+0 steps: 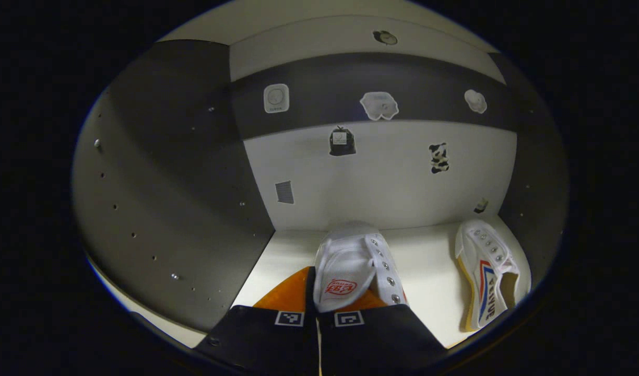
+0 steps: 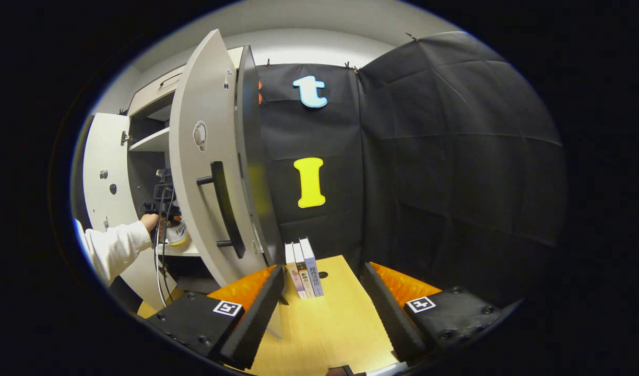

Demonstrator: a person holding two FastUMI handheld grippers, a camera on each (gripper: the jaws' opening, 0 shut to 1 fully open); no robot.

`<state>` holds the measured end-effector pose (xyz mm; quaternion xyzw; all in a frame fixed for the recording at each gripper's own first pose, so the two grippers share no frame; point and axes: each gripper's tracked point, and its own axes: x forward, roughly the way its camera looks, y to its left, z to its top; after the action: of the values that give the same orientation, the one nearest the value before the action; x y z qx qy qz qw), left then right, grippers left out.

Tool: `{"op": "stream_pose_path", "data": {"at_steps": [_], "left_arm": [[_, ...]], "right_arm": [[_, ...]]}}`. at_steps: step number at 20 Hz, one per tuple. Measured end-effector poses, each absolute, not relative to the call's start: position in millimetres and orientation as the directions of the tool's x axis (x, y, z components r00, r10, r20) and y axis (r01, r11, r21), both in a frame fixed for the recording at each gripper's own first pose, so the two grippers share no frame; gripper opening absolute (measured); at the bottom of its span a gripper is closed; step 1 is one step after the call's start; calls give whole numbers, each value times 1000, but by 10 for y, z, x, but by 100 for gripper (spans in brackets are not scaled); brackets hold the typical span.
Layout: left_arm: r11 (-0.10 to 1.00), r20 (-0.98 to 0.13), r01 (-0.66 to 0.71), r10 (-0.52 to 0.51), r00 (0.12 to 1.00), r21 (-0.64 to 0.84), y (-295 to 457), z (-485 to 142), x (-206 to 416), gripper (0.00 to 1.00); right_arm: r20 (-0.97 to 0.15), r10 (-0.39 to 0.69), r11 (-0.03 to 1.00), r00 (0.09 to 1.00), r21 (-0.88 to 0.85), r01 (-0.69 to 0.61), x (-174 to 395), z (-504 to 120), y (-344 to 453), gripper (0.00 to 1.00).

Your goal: Grab one shoe with the right hand and put it into the shoe cabinet, grab the other shoe with the left hand and put it into the shoe cabinet; then close the right door with the right hand and the left door with the left hand.

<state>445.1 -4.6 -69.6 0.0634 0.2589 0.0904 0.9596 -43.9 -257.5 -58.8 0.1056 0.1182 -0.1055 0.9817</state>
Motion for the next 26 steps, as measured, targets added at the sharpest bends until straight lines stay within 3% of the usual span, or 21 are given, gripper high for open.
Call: {"op": "stream_pose_path", "data": {"at_steps": [7, 9, 10, 11, 14, 17, 20, 26], "left_arm": [[974, -531, -147, 217, 819, 172, -60, -1008, 4598, 9], [966, -524, -139, 236, 818, 217, -44, -998, 4568, 17], [961, -519, -131, 244, 819, 245, -40, -981, 4533, 31], [955, -514, -124, 251, 820, 268, -34, -962, 4490, 36], [952, -479, -122, 250, 841, 282, -12, -861, 4364, 78], [970, -458, -108, 199, 867, 218, -77, -720, 4168, 82], [974, -418, -85, 169, 892, 211, -139, -567, 3893, 97], [984, -325, -3, 62, 944, 178, -401, -253, 3280, 96]], "right_arm": [[-262, -226, 943, 938, 181, 278, -452, -641, -2706, 98], [-263, -224, 942, 938, 189, 278, -455, -643, -2701, 98], [-261, -223, 941, 939, 194, 278, -458, -646, -2698, 98], [-262, -218, 941, 940, 199, 274, -453, -653, -2687, 98], [-266, -197, 944, 944, 209, 255, -444, -685, -2649, 98], [-263, -174, 946, 949, 221, 235, -456, -662, -2543, 98], [-250, -157, 952, 955, 219, 214, -434, -599, -2471, 98], [-210, -128, 965, 969, 200, 170, -335, -386, -2285, 98]]}}
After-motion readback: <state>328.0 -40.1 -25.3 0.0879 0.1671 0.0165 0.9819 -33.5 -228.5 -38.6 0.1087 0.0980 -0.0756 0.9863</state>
